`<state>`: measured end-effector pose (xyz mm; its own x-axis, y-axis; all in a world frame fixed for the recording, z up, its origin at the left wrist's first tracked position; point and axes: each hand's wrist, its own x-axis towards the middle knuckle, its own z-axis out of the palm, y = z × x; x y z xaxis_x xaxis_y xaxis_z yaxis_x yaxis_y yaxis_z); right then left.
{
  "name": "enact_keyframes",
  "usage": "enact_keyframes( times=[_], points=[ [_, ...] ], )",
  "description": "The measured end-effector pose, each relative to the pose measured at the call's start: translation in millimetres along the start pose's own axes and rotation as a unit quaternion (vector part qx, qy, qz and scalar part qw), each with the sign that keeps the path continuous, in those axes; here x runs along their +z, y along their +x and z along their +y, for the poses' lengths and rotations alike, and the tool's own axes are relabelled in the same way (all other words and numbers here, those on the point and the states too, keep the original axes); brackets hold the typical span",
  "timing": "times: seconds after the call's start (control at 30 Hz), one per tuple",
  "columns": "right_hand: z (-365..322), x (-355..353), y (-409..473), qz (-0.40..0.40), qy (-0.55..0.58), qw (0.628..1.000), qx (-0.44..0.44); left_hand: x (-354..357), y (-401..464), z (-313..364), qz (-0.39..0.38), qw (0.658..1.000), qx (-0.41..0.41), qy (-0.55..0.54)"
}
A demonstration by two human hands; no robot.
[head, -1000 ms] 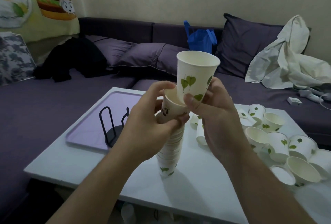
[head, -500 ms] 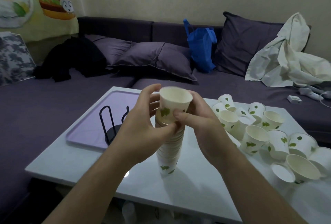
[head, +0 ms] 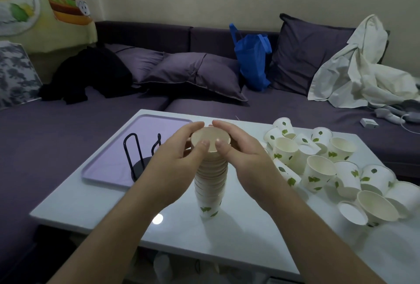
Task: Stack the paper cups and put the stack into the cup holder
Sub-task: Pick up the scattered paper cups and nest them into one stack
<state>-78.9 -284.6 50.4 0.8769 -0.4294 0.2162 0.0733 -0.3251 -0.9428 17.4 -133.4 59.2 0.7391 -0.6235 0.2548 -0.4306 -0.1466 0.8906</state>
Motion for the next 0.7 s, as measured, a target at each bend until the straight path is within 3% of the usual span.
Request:
enact_keyframes(
  times=[0.1,0.2,0.3,0.4,0.5,0.6,0.7],
  points=[
    [0,-4,-2,-0.004,0.008,1.0,0.004,0,-1,0,0.003,1.0,-0.002,-0.011],
    [-4,-11,-8,0.019,0.05,0.999,0.011,2,-7,9,0.049,0.998,0.046,0.023],
    [1,-23,-12,0.083,0.057,0.995,0.012,10,-19,31,0.088,0.984,0.136,0.072],
    [16,-38,-15,0.157,0.013,0.987,0.04,31,-30,43,0.069,0.98,0.179,0.047],
    [37,-59,-18,0.192,-0.145,0.966,0.094,63,-35,39,-0.024,0.994,0.104,0.01],
    [61,-75,-18,0.126,-0.336,0.918,0.167,97,-36,18,-0.105,0.994,-0.027,0.025],
    [82,-80,-15,0.07,-0.443,0.869,0.21,123,-35,-8,-0.137,0.985,-0.107,0.015]
  ],
)
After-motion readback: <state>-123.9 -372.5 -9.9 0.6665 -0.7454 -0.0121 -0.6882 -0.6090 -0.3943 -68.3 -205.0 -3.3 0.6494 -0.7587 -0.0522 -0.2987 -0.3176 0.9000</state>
